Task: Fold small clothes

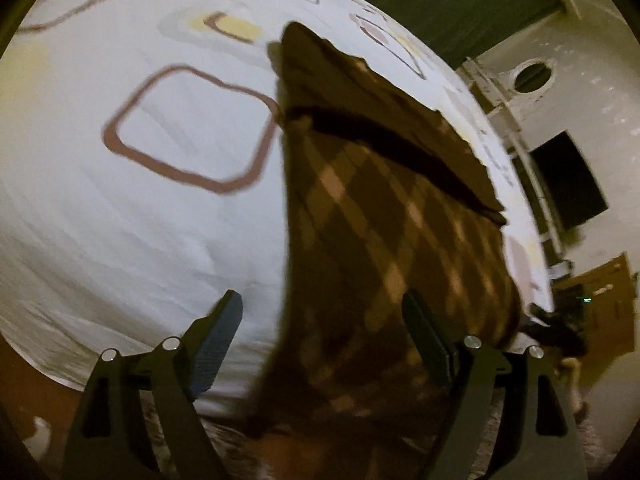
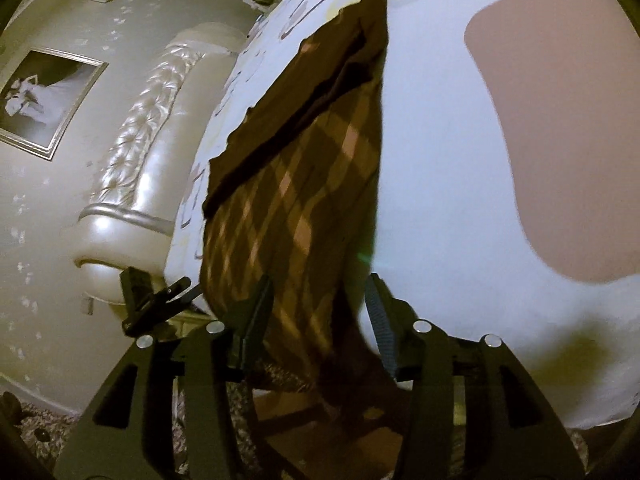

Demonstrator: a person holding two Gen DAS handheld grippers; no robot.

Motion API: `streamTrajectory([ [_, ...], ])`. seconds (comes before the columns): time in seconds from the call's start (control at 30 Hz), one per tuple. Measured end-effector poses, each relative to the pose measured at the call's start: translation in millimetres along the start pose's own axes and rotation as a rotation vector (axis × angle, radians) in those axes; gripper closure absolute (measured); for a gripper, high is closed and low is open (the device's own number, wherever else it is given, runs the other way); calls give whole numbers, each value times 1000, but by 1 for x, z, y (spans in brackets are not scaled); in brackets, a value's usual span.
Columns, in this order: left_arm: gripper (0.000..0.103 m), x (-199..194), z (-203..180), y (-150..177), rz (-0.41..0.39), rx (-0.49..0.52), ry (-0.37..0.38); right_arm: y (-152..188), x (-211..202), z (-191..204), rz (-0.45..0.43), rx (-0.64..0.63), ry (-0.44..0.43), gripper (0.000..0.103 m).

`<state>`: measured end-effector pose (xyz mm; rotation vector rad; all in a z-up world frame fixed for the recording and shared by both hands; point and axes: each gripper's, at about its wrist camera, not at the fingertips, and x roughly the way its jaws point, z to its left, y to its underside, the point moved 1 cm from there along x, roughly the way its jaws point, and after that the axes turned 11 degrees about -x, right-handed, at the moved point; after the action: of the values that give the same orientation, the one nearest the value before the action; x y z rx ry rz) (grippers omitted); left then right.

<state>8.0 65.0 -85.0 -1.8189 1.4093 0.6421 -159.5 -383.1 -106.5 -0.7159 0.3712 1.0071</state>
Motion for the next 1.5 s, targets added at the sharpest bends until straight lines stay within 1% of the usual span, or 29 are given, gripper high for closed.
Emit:
streamTrajectory([
  [0.07, 23, 2, 0, 4, 17, -7, 18, 3, 2, 0, 16, 3, -23, 56],
  [0.13, 23, 7, 2, 7, 56, -27, 61, 6, 2, 1, 28, 6, -44, 56],
  [0.23, 23, 15, 5, 11, 96, -49, 96, 9, 6, 2, 44, 6, -70, 54],
  [0.3, 23, 19, 6, 12, 86, -48, 101, 10, 9, 2, 51, 14, -90, 50],
  [0.37, 22, 19, 6, 14, 80, -52, 109, 12, 11, 2, 54, 22, -112, 48],
  [0.53, 22, 18, 2, 17, 69, -25, 100, 15, 16, 6, 69, -2, -116, 48],
  [0.6, 26, 17, 0, 17, 65, -12, 78, 15, 18, 8, 72, -3, -121, 48],
  [0.67, 39, 17, 1, 17, 61, -4, 48, 13, 20, 10, 79, -21, -117, 50],
  [0.7, 43, 16, 3, 17, 59, -6, 33, 13, 21, 11, 85, -26, -116, 56],
  [0.73, 52, 15, 6, 16, 59, -13, 24, 14, 21, 10, 89, -28, -111, 59],
  [0.77, 64, 13, 10, 15, 61, -29, 16, 14, 21, 8, 92, -26, -107, 66],
  [0.8, 70, 13, 13, 14, 64, -42, 13, 15, 20, 6, 93, -22, -106, 70],
  [0.83, 82, 13, 17, 13, 70, -58, 13, 15, 20, 4, 94, -15, -110, 73],
  [0.87, 91, 14, 20, 13, 79, -77, 21, 16, 19, 1, 93, -8, -110, 80],
  [0.9, 95, 15, 22, 13, 93, -94, 43, 17, 19, 0, 97, -9, -101, 91],
  [0.93, 98, 17, 21, 13, 98, -92, 44, 17, 20, -1, 102, -9, -90, 95],
  [1.0, 99, 18, 15, 15, 91, -56, 18, 18, 19, -1, 97, -7, -93, 96],
  [1.07, 100, 17, 8, 16, 87, -24, 7, 18, 18, 1, 90, -12, -101, 97],
  [1.17, 100, 12, 2, 13, 65, -8, 17, 13, 13, 1, 51, 13, -150, 97],
  [1.23, 100, 3, -2, 6, 28, -6, 24, 9, 10, 3, 26, 20, -176, 97],
  [1.3, 100, -3, -5, -7, -1, -19, 40, 1, 4, 8, -7, 12, -206, 97],
  [1.37, 100, -5, -7, -25, -23, -43, 55, -9, 2, 9, -28, 11, -217, 98],
  [1.5, 100, 0, -18, -59, -82, -47, 34, -39, 3, 6, -84, 14, -213, 98],
])
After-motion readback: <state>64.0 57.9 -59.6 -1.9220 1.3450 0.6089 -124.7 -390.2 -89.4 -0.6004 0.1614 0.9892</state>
